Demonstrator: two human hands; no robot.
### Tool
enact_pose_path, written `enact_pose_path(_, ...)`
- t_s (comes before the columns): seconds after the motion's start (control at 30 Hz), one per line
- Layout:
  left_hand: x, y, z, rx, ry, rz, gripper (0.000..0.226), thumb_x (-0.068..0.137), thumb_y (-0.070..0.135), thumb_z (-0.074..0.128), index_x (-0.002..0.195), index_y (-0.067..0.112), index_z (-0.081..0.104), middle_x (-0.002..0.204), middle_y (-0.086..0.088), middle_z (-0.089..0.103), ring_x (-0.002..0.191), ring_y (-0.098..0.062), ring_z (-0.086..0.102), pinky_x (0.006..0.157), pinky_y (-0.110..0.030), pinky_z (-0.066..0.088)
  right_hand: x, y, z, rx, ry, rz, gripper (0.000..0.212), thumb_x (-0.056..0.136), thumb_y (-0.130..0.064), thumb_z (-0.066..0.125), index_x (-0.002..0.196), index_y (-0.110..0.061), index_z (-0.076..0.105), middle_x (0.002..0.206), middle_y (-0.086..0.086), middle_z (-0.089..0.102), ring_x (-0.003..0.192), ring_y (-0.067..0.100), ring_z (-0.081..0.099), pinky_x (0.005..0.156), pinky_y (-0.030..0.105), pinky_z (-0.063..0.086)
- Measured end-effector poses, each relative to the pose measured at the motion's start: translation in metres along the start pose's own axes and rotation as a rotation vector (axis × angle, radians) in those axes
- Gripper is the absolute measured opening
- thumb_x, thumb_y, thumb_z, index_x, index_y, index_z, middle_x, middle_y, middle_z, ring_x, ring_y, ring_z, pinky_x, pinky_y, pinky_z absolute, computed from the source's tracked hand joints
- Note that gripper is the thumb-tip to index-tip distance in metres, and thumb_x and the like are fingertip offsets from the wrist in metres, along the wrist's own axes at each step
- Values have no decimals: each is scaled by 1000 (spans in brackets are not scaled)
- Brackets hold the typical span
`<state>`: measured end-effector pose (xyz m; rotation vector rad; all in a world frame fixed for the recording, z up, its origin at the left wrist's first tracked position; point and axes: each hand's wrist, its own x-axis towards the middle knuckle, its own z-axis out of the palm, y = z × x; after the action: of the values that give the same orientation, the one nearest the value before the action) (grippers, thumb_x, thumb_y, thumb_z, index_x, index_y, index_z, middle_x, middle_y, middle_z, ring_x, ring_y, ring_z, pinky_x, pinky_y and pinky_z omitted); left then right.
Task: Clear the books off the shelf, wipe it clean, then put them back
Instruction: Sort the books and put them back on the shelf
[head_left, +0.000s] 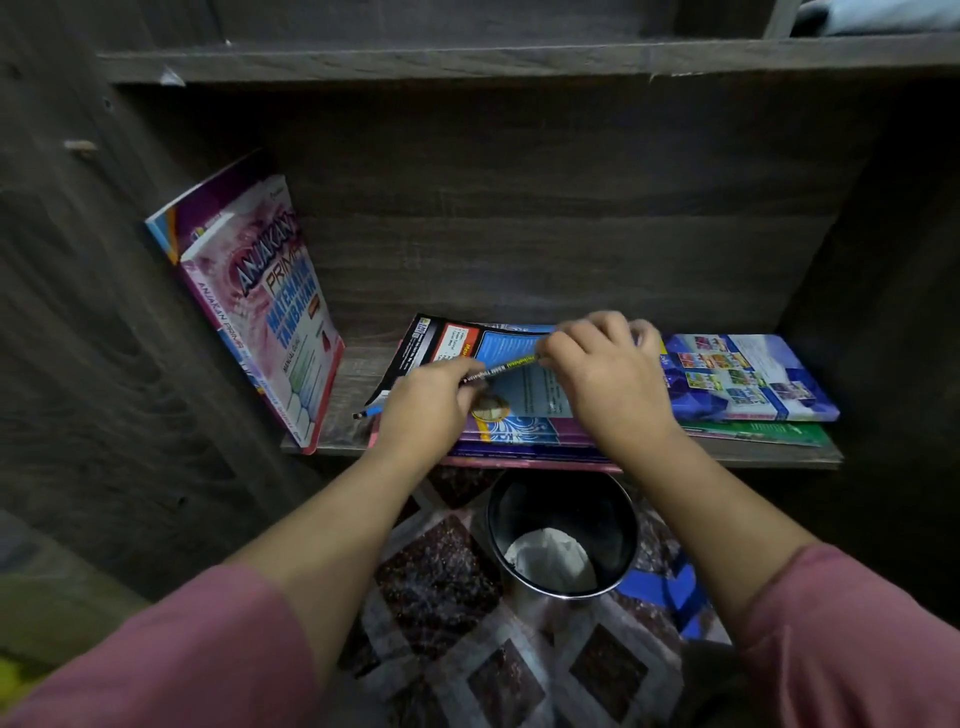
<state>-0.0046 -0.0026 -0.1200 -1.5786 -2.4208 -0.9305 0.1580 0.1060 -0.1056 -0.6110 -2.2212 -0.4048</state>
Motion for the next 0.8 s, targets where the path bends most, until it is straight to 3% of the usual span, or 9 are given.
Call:
enact_pose_path(0.1, 0, -2, -6, -65, 140, -82, 31, 91, 11, 58, 119, 20, 67, 100, -10, 72, 91, -31, 64, 77, -32, 45, 11, -14, -10, 128, 191, 61, 35, 81, -9, 64, 115, -18, 62, 129, 7, 59, 117, 28, 46, 96, 48, 35)
enact_pose_path(0.2, -2, -2, -11, -154, 284, -193, 18, 93, 11, 55, 109, 10, 63, 89, -18, 69, 83, -38, 62, 65, -35, 38, 8, -29, -12, 204, 173, 137, 59, 72, -9, 52, 129, -20, 46, 145, 12, 45, 117, 31, 41, 98, 48, 32)
enact_pose_path(0.27, 0, -8, -16, -200, 365, -296, 13, 96, 16, 54, 104, 5, 54, 86, -19, 65, 78, -37, 59, 60, -31, 27, 4, -31, -6, 234, 30, 189, 63, 67, -7, 56, 128, -17, 49, 145, 15, 44, 116, 32, 39, 96, 48, 34)
enact_pose_path(0.33, 0, -20, -21, -240, 437, -378, 15, 96, 13, 52, 104, 2, 48, 85, -14, 59, 77, -32, 56, 60, -26, 25, 1, -24, 2, 229, -225, 187, 53, 72, -9, 62, 125, -16, 55, 141, 11, 48, 117, 33, 42, 97, 50, 39)
enact_pose_path(0.4, 0, -37, -26, -265, 501, -442, 17, 96, 10, 51, 107, 0, 44, 90, -13, 58, 84, -33, 59, 64, -25, 31, -5, -17, 9, 199, -532, 153, 44, 85, -18, 59, 129, -22, 54, 141, 4, 46, 124, 29, 40, 101, 44, 37)
enact_pose_path(0.5, -1, -56, -31, -298, 612, -555, 26, 97, 9, 48, 117, -6, 39, 108, -28, 58, 97, -40, 58, 74, -35, 40, -19, -11, 19, 193, -850, 160, 45, 92, -34, 54, 136, -30, 45, 145, 0, 40, 129, 25, 35, 104, 39, 33)
enact_pose_path(0.63, -2, -68, -37, -350, 769, -660, 31, 98, 9, 44, 124, -7, 34, 117, -29, 55, 103, -39, 57, 82, -34, 43, -27, -12, 26, 146, -954, 199, 67, 89, -45, 60, 147, -33, 28, 150, 2, 32, 133, 27, 31, 107, 42, 32)
enact_pose_path(0.8, 7, -68, -37, -427, 846, -713, 29, 97, 9, 40, 123, 0, 34, 113, -21, 51, 96, -32, 54, 83, -36, 46, -27, -15, 32, 106, -971, 192, 70, 93, -42, 56, 152, -36, 18, 153, 5, 27, 138, 27, 28, 111, 42, 29)
